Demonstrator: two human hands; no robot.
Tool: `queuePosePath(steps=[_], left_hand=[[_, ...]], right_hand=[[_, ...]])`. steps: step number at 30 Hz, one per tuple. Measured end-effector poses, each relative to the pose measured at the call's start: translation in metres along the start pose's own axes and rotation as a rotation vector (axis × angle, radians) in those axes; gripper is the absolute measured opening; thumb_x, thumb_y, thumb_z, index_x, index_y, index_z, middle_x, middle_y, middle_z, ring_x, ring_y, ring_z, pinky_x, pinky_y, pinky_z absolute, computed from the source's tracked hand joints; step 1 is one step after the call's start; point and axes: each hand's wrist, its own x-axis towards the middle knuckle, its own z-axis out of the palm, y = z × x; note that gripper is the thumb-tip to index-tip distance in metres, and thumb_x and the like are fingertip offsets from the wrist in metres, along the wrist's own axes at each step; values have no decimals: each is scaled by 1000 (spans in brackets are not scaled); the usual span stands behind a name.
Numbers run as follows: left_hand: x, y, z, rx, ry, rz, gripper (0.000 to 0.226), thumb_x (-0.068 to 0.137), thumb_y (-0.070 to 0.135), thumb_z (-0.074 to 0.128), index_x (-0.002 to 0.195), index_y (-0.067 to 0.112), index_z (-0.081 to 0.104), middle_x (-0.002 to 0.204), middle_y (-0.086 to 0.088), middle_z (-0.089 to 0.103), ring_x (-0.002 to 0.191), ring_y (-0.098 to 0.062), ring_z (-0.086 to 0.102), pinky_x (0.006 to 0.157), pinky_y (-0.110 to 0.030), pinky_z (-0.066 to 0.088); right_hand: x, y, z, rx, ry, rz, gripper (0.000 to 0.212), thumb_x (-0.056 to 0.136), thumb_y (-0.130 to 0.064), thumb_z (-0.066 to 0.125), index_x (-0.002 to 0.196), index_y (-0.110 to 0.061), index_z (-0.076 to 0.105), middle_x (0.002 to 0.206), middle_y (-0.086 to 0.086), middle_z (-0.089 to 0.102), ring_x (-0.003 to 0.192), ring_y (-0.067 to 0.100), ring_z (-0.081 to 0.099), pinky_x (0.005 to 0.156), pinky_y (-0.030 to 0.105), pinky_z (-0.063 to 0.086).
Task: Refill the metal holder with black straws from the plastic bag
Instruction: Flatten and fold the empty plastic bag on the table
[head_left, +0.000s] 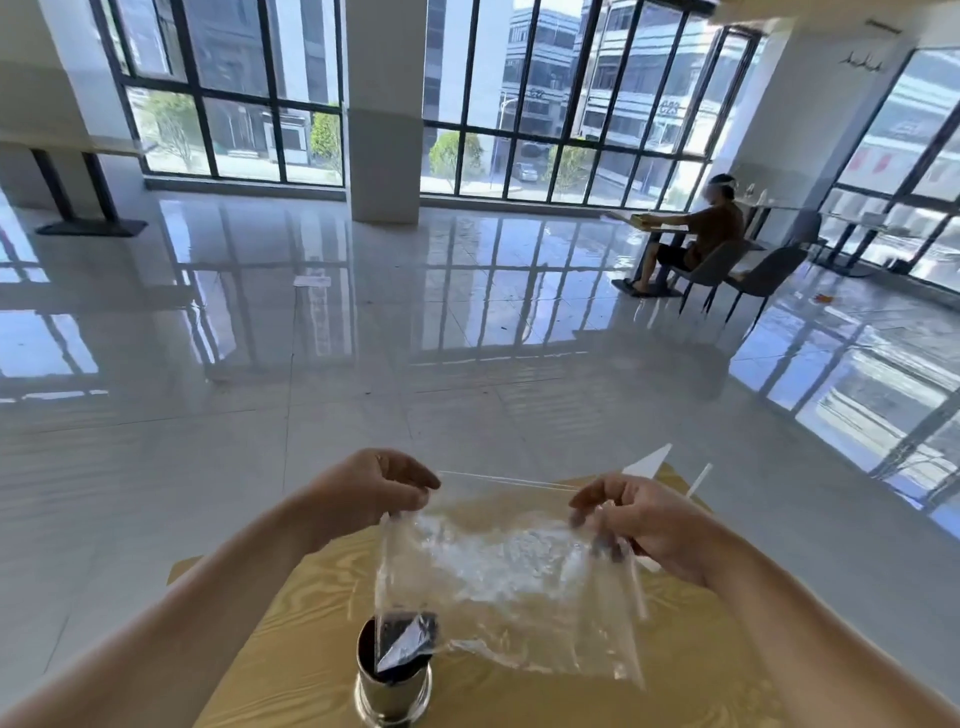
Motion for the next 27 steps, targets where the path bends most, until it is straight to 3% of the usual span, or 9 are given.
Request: queuePosePath(steps=[3, 6, 8, 10, 15, 18, 22, 25, 27], left_hand=[[13, -5, 15, 68, 37, 97, 35, 79, 2, 76, 108, 23, 76, 74, 2, 62, 66, -11, 56, 69, -24, 48], [33, -7, 34, 227, 117, 166, 49, 82, -4, 76, 113, 34, 70, 73, 5, 61, 58, -3, 53, 64, -20, 46], [47, -6, 45, 405, 171, 197, 35, 81, 4, 79, 91, 37, 72, 67, 12, 63, 55, 0, 55, 60, -15, 45], [59, -4, 57, 564, 206, 215, 31, 79, 13, 82, 70, 38, 67, 62, 19, 64, 58, 1, 58, 61, -19, 48], [85, -2, 96, 762, 250, 244, 29, 80, 17, 72, 67, 34, 52, 71, 12, 62, 70, -13, 60, 66, -36, 55], [103, -7, 120, 832, 237, 290, 32, 80, 12, 64, 69, 31, 41, 74, 10, 54, 69, -17, 53, 59, -30, 43], [125, -18, 149, 951, 257, 383, 36, 80, 3, 65, 74, 25, 38, 73, 9, 44, 65, -19, 44, 51, -22, 26], [138, -32, 169, 1059, 304, 355, 38, 76, -1, 68, 74, 24, 38, 76, 1, 52, 68, -27, 55, 51, -33, 43], [145, -43, 185, 1160, 268, 296, 35, 67, -5, 74, 72, 18, 49, 75, -4, 57, 68, -32, 63, 46, -37, 50]], right_hand=[[-7, 9, -7, -74, 113, -35, 38, 94, 7, 64, 124, -16, 66, 99, 14, 82, 71, 20, 70, 55, 26, 50], [-5, 24, -19, -157, 200, -32, 48, 96, 4, 67, 128, -31, 59, 96, 10, 84, 76, 21, 73, 58, 25, 50], [-1, 34, -31, -193, 241, -6, 33, 97, 3, 67, 119, -20, 65, 92, 7, 84, 73, 16, 72, 57, 25, 48], [3, 46, -47, -257, 279, 15, 16, 96, 3, 68, 104, -11, 70, 87, 3, 84, 65, 9, 68, 56, 25, 46], [9, 69, -76, -485, 373, 23, 18, 87, -11, 71, 78, -26, 71, 74, -7, 70, 70, 12, 61, 68, 31, 50], [20, 83, -88, -601, 401, 4, 21, 86, -9, 64, 78, -28, 64, 84, -4, 69, 81, 21, 63, 69, 36, 50], [37, 106, -109, -768, 430, -56, 24, 88, -10, 63, 78, -29, 53, 84, -6, 62, 71, 10, 59, 56, 29, 44], [50, 130, -122, -862, 422, -121, 29, 91, -11, 64, 78, -31, 47, 83, -10, 57, 76, 2, 53, 61, 26, 45], [59, 150, -128, -899, 408, -157, 25, 92, -10, 61, 81, -27, 47, 80, -12, 53, 79, 2, 49, 62, 23, 41]])
